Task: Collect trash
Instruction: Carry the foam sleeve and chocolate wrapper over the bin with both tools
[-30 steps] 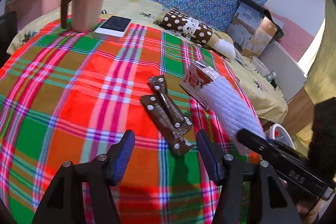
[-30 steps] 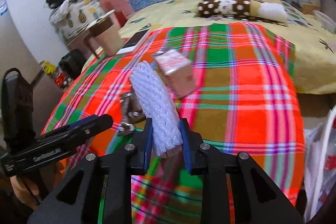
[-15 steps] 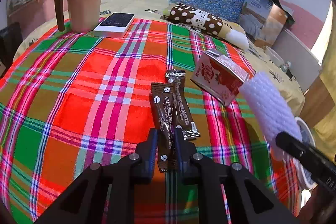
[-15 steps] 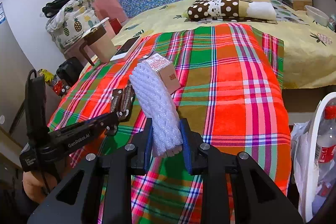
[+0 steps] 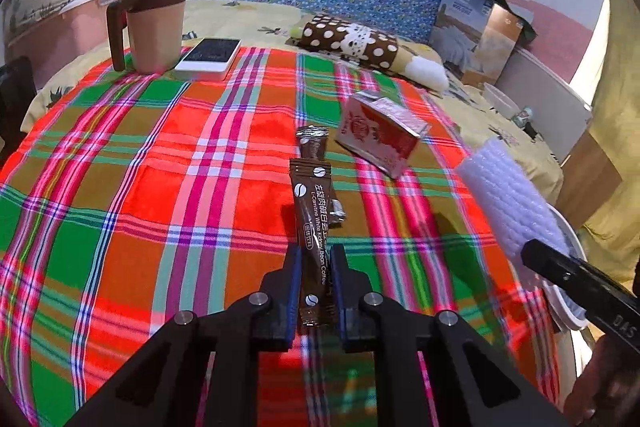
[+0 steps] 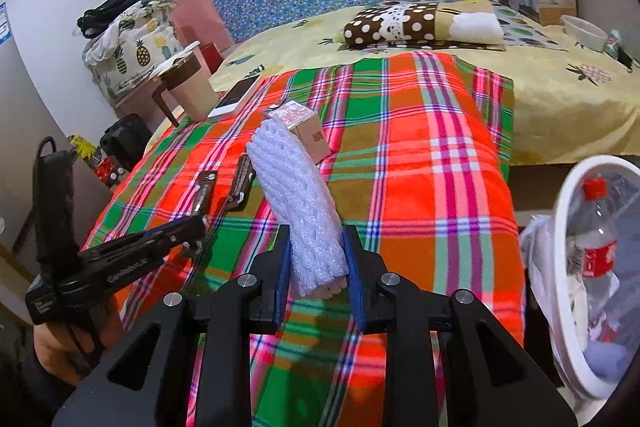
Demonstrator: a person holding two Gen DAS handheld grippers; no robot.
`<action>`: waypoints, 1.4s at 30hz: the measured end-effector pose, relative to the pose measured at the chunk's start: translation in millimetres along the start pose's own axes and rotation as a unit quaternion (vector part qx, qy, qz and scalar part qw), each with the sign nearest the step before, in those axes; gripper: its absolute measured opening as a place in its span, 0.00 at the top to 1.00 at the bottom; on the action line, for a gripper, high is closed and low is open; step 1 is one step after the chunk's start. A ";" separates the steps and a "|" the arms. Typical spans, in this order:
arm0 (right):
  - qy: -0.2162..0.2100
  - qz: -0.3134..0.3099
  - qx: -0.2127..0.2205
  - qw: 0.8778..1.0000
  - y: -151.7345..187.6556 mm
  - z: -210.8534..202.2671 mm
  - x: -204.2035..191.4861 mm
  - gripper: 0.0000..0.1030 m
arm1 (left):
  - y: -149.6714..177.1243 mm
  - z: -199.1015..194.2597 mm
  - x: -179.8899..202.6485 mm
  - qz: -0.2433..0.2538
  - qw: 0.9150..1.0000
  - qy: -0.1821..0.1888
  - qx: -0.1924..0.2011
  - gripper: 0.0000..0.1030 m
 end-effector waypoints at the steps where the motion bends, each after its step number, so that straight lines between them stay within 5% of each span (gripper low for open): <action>1: 0.003 0.002 0.002 1.000 1.1 -2.5 0.8 0.74 | 1.1 -3.6 2.7 0.002 1.000 0.003 0.001 0.86; 19: 0.052 0.002 0.041 0.998 12.2 -43.6 9.4 0.74 | 21.5 -55.7 76.3 0.059 0.996 0.070 0.020 0.86; 42: 0.098 0.046 0.066 0.992 23.6 -75.0 57.6 0.74 | 29.7 -44.4 166.4 0.121 0.984 0.132 0.004 0.86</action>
Point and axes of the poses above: each gripper's, at about its wrist camera, not at the fingertips, and z roughly the way its jaws point, x to its right, y to its underside, the point moved 6 cm from there along z, roughly the way its jaws point, and after that the axes turned 1 degree about x, right-handed, at the moved point
